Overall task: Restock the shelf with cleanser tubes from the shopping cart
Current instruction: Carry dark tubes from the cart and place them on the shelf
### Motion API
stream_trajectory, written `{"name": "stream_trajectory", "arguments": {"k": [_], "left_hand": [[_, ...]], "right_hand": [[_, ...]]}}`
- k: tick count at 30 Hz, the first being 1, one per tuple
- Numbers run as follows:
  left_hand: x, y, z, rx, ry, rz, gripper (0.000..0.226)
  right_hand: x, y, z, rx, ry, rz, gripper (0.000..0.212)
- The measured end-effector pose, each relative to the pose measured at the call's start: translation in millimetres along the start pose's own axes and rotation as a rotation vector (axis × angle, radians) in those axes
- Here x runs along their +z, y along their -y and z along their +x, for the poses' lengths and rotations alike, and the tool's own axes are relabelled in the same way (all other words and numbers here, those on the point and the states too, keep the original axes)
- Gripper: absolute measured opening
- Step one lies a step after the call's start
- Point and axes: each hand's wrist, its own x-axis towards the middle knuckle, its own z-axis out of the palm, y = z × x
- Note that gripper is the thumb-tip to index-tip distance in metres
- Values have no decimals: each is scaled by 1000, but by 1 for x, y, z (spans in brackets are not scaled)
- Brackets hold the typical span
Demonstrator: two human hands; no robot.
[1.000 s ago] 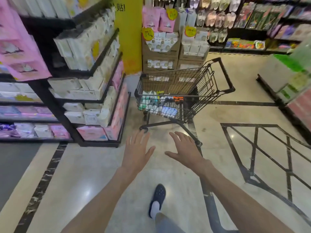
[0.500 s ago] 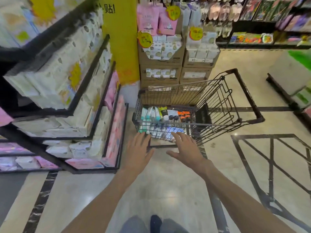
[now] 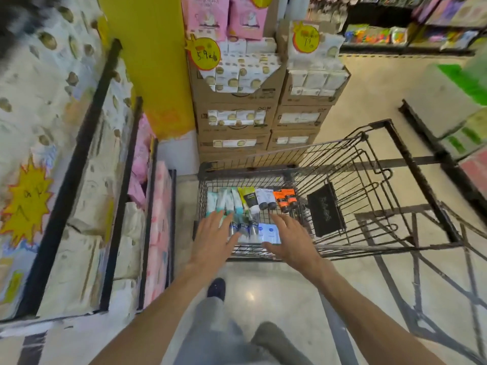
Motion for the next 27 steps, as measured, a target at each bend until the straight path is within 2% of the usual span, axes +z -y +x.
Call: {"name": "stream_trajectory", "arguments": {"k": [4,9,12,20,23,27], "left_hand": [[2,23,60,-4,104,-13,63],[35,44,114,-100,217,-104,62],[60,52,141,-156,267,-153,63],[143,79,188,-324,315,-217,61],[181,89,197,-393,388,-222,63],[221,92,211,-429,387,-195,63]], "right_hand": [[8,-3,59,55,58,30,86],[28,-19,123,139,165,76,89],[47,-33,160,160,212,84,83],[131,-72,240,198,350,160,82],[163,-86,259,207,366,206,84],[200,-101,271,185,378,212,83]]}}
